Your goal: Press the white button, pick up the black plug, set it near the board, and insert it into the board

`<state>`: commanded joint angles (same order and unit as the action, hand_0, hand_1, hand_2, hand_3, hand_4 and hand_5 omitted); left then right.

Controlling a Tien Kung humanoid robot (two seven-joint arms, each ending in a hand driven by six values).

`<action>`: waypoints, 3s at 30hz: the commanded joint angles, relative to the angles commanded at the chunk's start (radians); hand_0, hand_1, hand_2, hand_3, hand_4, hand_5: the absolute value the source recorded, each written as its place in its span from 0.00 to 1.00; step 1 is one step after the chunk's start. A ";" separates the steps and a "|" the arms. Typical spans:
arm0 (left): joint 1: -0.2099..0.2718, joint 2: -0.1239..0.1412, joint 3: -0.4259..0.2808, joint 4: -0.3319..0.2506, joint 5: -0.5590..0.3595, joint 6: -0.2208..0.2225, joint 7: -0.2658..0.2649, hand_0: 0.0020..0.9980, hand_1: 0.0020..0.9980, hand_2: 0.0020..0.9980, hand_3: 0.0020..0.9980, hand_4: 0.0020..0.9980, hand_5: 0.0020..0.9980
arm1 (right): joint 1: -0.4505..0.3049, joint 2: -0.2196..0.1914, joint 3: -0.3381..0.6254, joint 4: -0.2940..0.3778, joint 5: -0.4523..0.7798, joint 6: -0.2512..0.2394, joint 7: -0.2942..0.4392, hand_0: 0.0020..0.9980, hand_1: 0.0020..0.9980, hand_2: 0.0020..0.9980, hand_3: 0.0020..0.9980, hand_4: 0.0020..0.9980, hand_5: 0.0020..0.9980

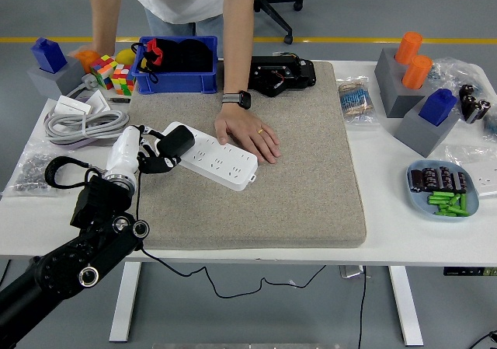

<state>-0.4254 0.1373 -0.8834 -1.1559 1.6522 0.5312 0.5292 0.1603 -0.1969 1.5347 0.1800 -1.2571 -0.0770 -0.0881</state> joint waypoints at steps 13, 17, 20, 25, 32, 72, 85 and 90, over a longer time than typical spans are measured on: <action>0.001 -0.003 -0.002 0.003 -0.004 -0.009 0.026 0.18 0.15 0.18 0.40 0.64 0.00 | -0.001 0.000 -0.001 0.000 -0.001 -0.001 0.000 0.62 0.59 0.59 0.58 0.64 0.37; -0.001 -0.005 0.000 0.010 -0.012 -0.011 0.030 0.18 0.15 0.18 0.40 0.64 0.00 | 0.000 0.000 0.000 0.000 -0.001 -0.001 0.000 0.62 0.59 0.59 0.58 0.64 0.37; -0.003 -0.006 0.003 0.017 -0.012 -0.021 0.045 0.18 0.14 0.18 0.41 0.65 0.00 | 0.000 0.000 0.001 0.000 -0.001 -0.001 0.001 0.62 0.59 0.59 0.58 0.64 0.38; -0.004 -0.007 0.002 0.019 -0.011 -0.046 0.080 0.21 0.22 0.24 0.50 0.74 0.00 | 0.000 0.000 0.002 0.000 -0.001 -0.002 0.001 0.62 0.59 0.58 0.58 0.64 0.38; -0.003 -0.005 -0.002 0.008 -0.006 -0.073 0.104 0.27 0.35 0.37 0.55 0.82 0.00 | -0.001 0.001 0.003 0.000 -0.003 -0.002 0.001 0.62 0.59 0.58 0.58 0.64 0.38; 0.004 0.005 -0.004 -0.045 0.020 -0.143 0.116 0.47 0.62 0.57 0.75 0.80 0.07 | -0.001 0.002 0.001 0.000 0.000 -0.006 0.006 0.62 0.59 0.58 0.58 0.64 0.37; 0.013 0.015 -0.008 -0.059 0.023 -0.171 0.116 0.56 0.69 0.61 0.77 0.80 0.06 | -0.002 0.003 -0.002 0.000 0.000 -0.006 0.008 0.62 0.59 0.58 0.58 0.64 0.37; 0.016 0.018 -0.013 -0.064 0.034 -0.173 0.116 0.64 0.76 0.66 0.78 0.80 0.06 | -0.003 0.002 -0.001 0.000 -0.002 -0.007 0.008 0.62 0.59 0.58 0.58 0.64 0.37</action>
<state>-0.4098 0.1550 -0.8959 -1.2201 1.6861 0.3577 0.6454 0.1570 -0.1950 1.5341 0.1800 -1.2590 -0.0836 -0.0801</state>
